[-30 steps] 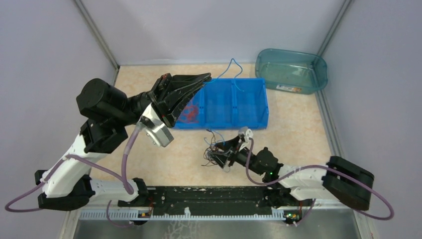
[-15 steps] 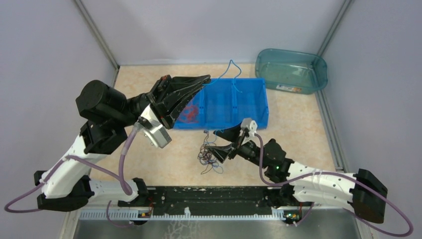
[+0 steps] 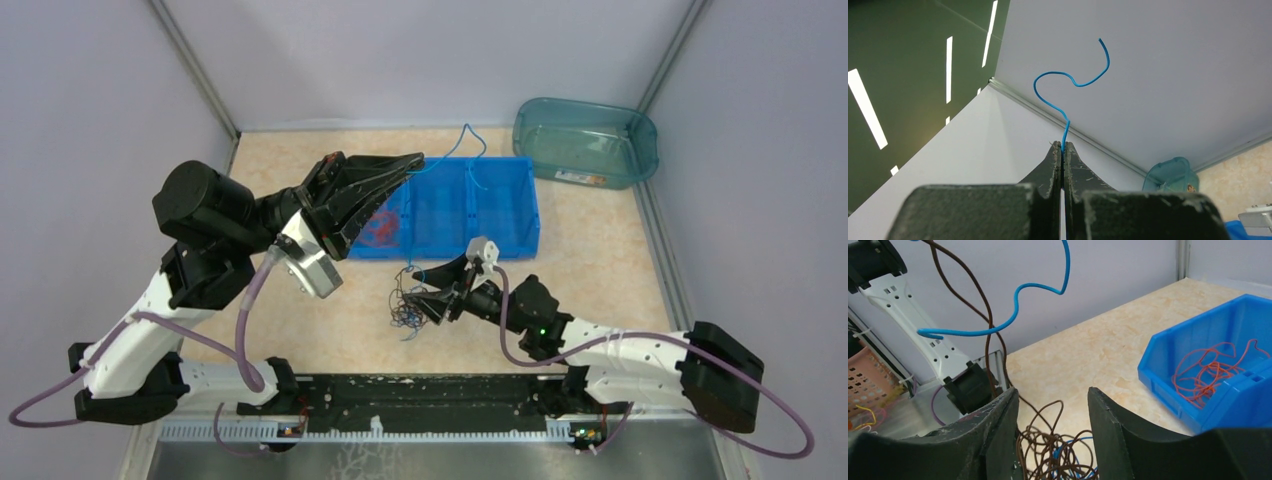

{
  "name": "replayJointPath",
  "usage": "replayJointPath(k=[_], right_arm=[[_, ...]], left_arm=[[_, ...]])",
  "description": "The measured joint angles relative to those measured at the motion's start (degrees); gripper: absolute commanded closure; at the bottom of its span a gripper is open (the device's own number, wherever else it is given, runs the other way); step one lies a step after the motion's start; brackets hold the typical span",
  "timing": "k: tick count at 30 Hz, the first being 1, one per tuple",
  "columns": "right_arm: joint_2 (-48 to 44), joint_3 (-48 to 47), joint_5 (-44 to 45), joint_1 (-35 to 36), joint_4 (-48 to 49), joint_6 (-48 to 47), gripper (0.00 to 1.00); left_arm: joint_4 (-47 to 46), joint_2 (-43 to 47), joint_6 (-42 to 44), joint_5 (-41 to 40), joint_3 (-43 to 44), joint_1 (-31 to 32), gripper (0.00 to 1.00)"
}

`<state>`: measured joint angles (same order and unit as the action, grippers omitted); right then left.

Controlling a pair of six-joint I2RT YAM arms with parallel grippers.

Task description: Untangle the cables

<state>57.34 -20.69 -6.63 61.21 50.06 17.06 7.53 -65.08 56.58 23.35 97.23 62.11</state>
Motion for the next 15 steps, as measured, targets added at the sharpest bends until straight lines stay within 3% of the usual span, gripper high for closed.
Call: replayJointPath(k=[12,15], right_arm=[[6.5,-2.4,-2.6,0.2,5.8,2.9,0.39],[7.1,-2.4,-2.9,0.5,6.8,3.6,0.48]], left_arm=[[-0.1,0.0,-0.4,0.3,0.0,0.0,1.00],[-0.2,0.0,-0.4,0.3,0.0,0.0,1.00]])
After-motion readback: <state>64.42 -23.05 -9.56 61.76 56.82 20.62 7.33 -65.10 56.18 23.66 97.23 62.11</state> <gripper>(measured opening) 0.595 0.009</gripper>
